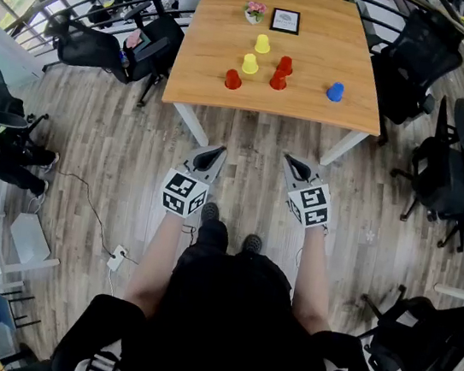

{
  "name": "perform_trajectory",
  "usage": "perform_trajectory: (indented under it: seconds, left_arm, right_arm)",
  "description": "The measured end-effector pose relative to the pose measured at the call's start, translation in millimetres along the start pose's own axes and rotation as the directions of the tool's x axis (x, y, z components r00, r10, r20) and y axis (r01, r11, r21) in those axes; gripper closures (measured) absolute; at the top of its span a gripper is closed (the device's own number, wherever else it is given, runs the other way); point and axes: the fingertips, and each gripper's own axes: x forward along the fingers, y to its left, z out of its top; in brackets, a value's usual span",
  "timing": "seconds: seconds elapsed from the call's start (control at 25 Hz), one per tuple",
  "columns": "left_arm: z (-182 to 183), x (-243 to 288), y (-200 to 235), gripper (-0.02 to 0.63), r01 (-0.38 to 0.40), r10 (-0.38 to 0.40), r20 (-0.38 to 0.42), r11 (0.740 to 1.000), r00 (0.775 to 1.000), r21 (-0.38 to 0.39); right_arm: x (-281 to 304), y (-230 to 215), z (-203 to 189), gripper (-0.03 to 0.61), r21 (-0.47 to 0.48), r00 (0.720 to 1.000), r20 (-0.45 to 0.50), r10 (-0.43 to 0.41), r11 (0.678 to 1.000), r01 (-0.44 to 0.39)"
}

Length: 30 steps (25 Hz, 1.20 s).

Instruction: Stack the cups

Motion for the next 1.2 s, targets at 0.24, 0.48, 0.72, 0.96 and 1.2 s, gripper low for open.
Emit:
perform_trajectory:
  seconds: [0.24, 0.48, 0.72, 0.96, 1.2]
  left_arm:
    - [0, -4, -10, 0.594, -0.009, 0.009, 0.0, 1.0, 1.0, 0.01]
    - [0, -3, -19, 0.594, -0.007, 0.007, -0.003, 1.0, 1.0, 0.025]
    - [7, 1, -25, 0.573, 0.007, -0.007, 0.007, 0.999, 1.0, 0.048]
    - [6, 10, -24, 0.397, 0.002, -0.001, -0.009, 0.997, 1.0, 0.071]
    - [12, 10, -21, 0.377, -0.013, 0.014, -0.006, 0.997, 1.0, 0.081]
  right_arm:
    - [-8, 3, 7, 0.569, -0.012, 1.0, 0.016, 0.007, 1.0, -0.006]
    - [-11, 2, 6, 0.571, -0.017, 0.999, 0.034, -0.002, 1.0, 0.002]
    - [-6, 7, 15, 0.437, -0.064, 0.998, 0.046, 0.034, 0.997, -0.031]
    - [-5, 8, 24, 0.297, -0.085, 0.996, 0.075, 0.048, 0.995, -0.042]
    - [-5, 1, 30, 0.258, -0.075, 0.994, 0.103, 0.03, 0.997, -0.022]
